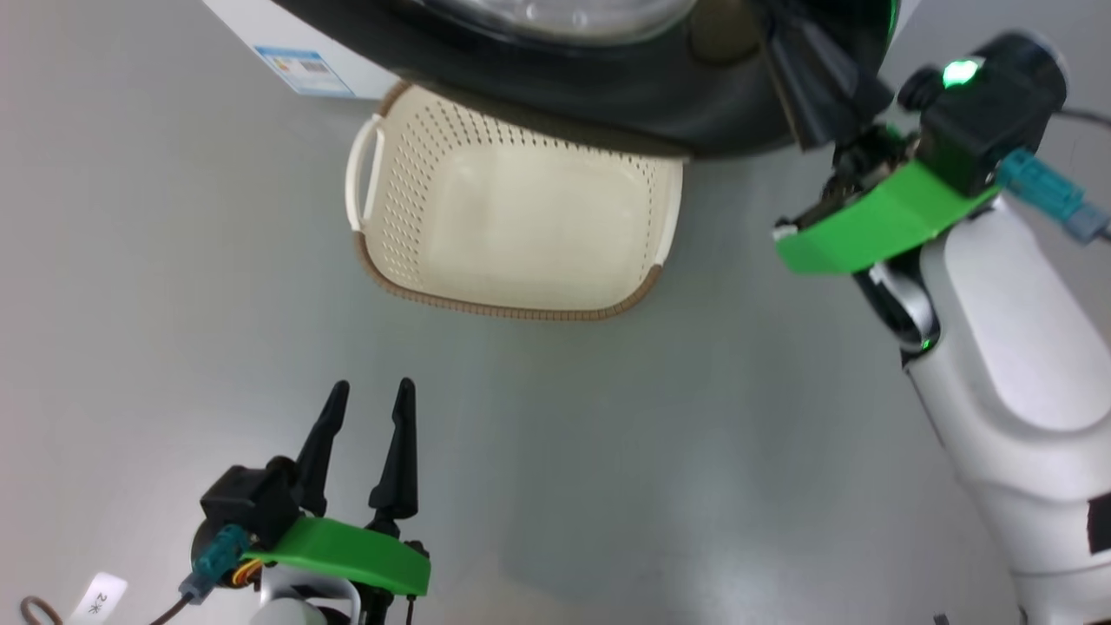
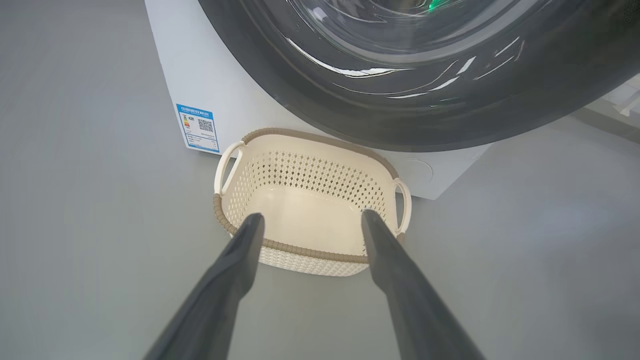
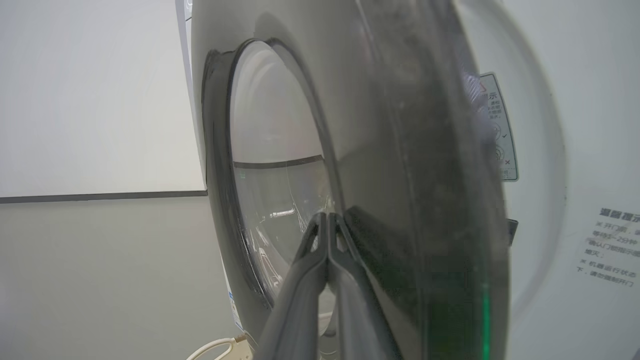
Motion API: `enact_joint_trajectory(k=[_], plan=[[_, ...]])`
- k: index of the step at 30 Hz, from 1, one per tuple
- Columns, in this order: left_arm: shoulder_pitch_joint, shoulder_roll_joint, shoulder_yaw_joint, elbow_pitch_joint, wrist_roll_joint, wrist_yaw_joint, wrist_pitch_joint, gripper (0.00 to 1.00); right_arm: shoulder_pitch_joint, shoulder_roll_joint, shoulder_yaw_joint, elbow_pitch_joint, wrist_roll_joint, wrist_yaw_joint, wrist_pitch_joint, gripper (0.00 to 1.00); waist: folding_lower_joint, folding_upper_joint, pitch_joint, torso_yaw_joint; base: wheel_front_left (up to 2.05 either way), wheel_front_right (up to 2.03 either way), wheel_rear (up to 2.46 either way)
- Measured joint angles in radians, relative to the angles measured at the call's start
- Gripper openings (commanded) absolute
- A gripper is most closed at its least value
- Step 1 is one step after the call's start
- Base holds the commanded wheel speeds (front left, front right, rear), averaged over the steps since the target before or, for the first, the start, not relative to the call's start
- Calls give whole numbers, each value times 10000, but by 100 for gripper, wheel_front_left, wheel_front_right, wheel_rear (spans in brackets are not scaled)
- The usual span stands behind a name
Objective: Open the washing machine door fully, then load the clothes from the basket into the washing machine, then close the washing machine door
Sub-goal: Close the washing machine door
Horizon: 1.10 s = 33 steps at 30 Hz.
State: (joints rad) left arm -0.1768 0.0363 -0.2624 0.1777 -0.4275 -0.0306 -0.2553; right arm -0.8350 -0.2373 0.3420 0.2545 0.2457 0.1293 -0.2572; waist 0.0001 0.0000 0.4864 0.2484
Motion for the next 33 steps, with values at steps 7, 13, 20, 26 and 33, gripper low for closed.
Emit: enact_joint_trajectory(k=[7, 13, 20, 26, 33], plan=[[-256, -4, -374, -138, -4, 2, 0, 100, -1120, -307, -84, 33, -50, 10, 0, 0, 0, 0, 689, -107, 0, 0, 0], [-422, -33, -504, -334, -105, 100, 0, 100, -2024, -721, -238, 408, -157, 10, -2, 0, -1, 0, 1036, 105, 0, 0, 0], [-463, -35, -840, -437, -251, 134, 0, 100, -3183, -989, -290, 1210, -345, 10, -4, 0, 0, 0, 1282, 531, 0, 0, 0], [-464, -42, -1041, -546, -443, 253, 0, 100, -3998, -1237, -416, 1944, -731, 102, -61, 0, 0, 0, 1495, 814, 0, 0, 0], [-461, -42, -890, -504, -451, 276, 0, 100, -3952, -1189, -487, 2113, -786, 127, -84, 0, 0, 0, 1254, 820, 0, 0, 0]])
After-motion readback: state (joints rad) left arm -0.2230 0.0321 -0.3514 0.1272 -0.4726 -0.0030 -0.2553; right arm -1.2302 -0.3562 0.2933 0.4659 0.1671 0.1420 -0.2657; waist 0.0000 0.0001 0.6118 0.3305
